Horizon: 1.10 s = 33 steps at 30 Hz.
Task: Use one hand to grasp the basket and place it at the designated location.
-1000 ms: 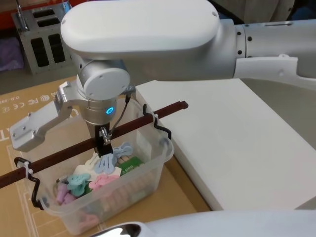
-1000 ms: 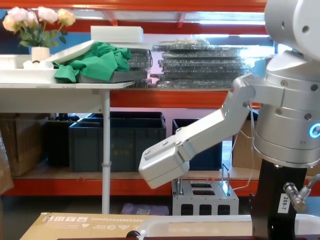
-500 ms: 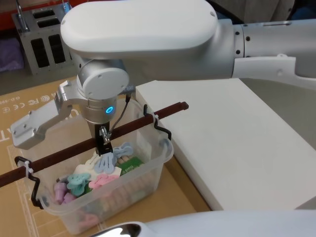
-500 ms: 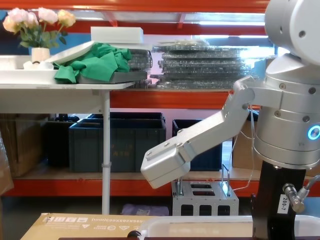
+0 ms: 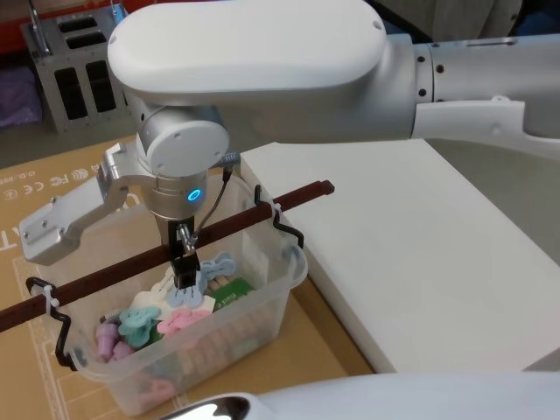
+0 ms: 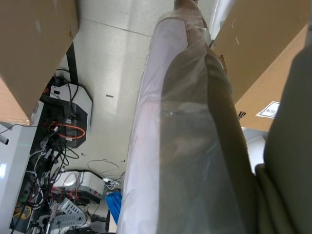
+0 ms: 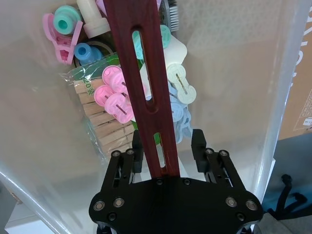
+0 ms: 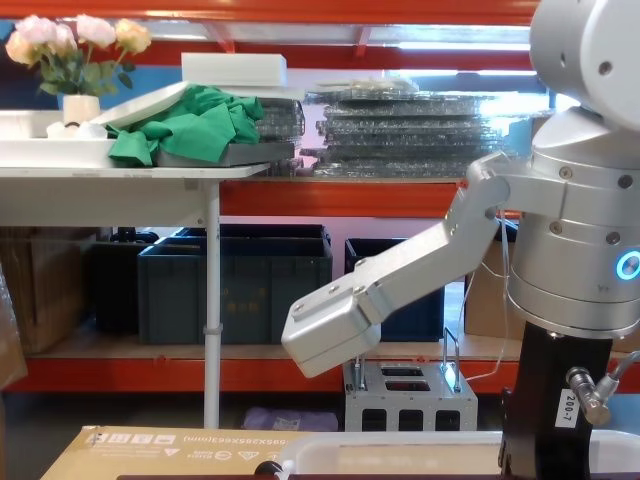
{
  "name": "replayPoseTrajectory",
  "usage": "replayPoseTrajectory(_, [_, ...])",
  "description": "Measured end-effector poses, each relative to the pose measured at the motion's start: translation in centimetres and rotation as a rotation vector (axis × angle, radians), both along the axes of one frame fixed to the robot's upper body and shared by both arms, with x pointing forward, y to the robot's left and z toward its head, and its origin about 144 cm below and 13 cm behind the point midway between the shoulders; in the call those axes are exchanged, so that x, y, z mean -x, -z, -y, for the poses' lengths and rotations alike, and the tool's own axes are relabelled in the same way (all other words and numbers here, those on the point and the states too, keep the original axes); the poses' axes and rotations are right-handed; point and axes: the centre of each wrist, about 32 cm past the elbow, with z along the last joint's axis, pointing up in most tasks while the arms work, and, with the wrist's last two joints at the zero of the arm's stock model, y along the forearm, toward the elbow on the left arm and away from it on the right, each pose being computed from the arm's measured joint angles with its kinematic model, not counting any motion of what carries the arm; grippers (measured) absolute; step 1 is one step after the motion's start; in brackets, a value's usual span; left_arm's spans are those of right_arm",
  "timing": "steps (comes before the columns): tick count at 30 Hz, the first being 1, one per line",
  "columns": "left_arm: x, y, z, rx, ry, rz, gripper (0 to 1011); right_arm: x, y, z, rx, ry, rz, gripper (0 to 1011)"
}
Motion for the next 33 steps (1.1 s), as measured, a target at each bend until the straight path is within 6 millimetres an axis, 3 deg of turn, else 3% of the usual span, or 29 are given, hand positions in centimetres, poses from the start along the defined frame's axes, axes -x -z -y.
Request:
replayPoseTrajectory(14, [0.0, 0.0, 0.0, 0.000, 0.000, 0.000, 0, 0.0, 0.0, 0.0, -0.001, -0.002, 0.000, 991])
replayPoseTrajectory(33, [0.0, 0.0, 0.0, 0.000, 0.000, 0.000, 0, 0.8, -1.7, 2.0, -0.047, -0.104, 0.029, 1001])
